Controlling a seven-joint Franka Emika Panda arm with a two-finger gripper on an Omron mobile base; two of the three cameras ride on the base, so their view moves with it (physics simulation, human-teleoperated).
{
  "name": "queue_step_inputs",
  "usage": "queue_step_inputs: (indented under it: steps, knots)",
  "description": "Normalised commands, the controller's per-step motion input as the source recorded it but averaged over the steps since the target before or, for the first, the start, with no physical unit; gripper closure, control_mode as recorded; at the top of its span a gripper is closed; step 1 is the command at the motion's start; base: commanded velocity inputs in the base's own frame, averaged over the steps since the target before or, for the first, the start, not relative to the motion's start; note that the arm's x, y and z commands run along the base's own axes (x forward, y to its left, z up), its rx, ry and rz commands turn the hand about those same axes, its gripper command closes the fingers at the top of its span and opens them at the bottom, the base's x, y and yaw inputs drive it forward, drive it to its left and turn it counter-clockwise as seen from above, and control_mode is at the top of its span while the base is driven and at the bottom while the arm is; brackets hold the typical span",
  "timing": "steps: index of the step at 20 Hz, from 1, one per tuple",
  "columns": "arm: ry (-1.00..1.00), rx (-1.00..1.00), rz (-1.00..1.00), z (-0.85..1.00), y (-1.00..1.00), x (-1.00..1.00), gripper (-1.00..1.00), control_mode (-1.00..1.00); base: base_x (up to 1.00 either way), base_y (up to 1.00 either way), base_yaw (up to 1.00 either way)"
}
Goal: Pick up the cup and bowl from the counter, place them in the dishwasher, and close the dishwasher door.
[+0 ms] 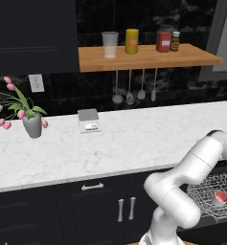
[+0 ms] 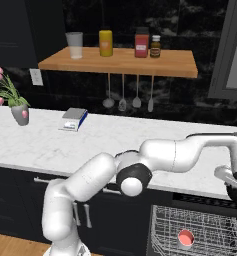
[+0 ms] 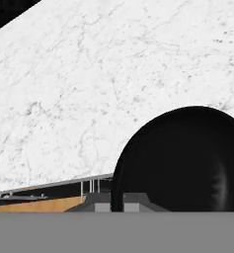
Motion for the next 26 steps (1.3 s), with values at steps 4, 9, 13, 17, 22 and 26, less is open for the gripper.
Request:
queue_step_inputs:
  steps: [4, 9, 13, 17, 22, 26]
  knots:
    - [-0.38, -0.04, 0.00, 0.00, 0.55, -0.99, 1.00, -1.00, 0.00, 0.00, 0.00]
    - [-0.29, -0.03, 0.01, -0.20, 0.35, -0.66, 1.00, -1.00, 0.00, 0.00, 0.00]
    - [-0.11, 0.00, 0.00, 0.00, 0.16, -0.53, 1.00, -1.00, 0.00, 0.00, 0.00]
    - [0.01, 0.00, 0.00, -0.11, 0.10, -0.12, 1.00, -1.00, 0.00, 0.00, 0.00]
    - [0.14, 0.00, 0.00, -0.16, 0.01, 0.00, 1.00, -1.00, 0.00, 0.00, 0.00]
    - [0.24, 0.00, 0.00, -0.44, 0.03, 0.00, 1.00, -1.00, 0.00, 0.00, 0.00]
